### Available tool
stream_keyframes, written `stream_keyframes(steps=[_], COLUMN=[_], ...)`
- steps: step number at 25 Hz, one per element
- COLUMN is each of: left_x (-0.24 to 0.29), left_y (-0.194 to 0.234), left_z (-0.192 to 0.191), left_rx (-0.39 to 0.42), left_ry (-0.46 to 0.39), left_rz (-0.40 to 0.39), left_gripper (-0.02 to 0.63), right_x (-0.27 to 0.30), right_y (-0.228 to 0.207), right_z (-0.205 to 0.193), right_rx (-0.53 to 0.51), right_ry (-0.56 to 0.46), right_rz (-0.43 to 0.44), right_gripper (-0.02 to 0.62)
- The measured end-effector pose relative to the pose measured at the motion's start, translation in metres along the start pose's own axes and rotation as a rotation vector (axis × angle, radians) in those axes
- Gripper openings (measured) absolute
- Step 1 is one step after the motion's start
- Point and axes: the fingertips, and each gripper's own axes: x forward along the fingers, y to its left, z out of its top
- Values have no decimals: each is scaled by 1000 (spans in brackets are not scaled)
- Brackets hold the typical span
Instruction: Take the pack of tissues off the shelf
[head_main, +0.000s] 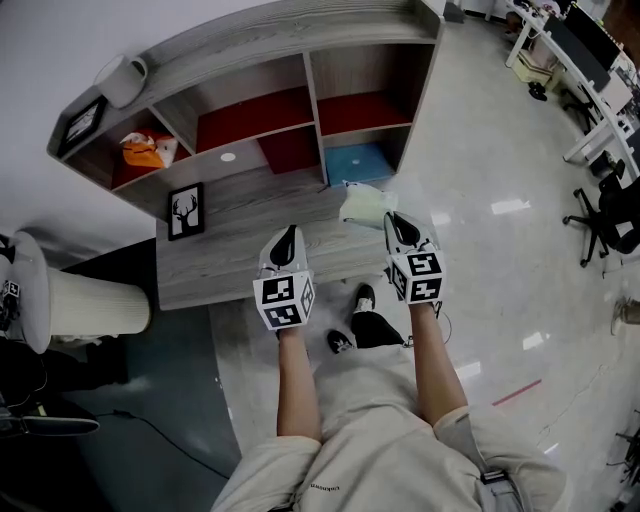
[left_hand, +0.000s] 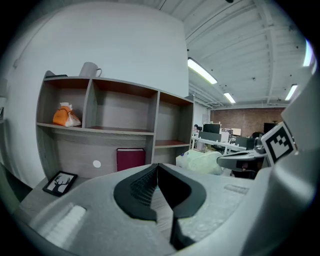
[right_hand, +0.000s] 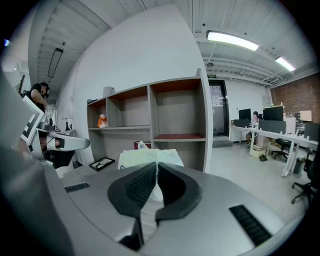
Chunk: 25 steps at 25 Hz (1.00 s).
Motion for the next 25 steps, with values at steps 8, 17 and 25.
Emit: stream_keyframes(steps=[8,17,25], left_x=[-11,-18,-18], left_y=[4,8,12], left_z=[4,10,18], left_rx=[4,16,35], left_ry=[-14,-31,-36], left_rz=[13,25,26], left_gripper=[11,11,11], right_x=[-5,-4,-1], right_y=[8,12,10], right_z=[5,14,22], right_rx=[-16,-37,-25], right_ry=[-21,-35,-44], right_rz=[8,-6,-10], right_gripper=[21,21,21])
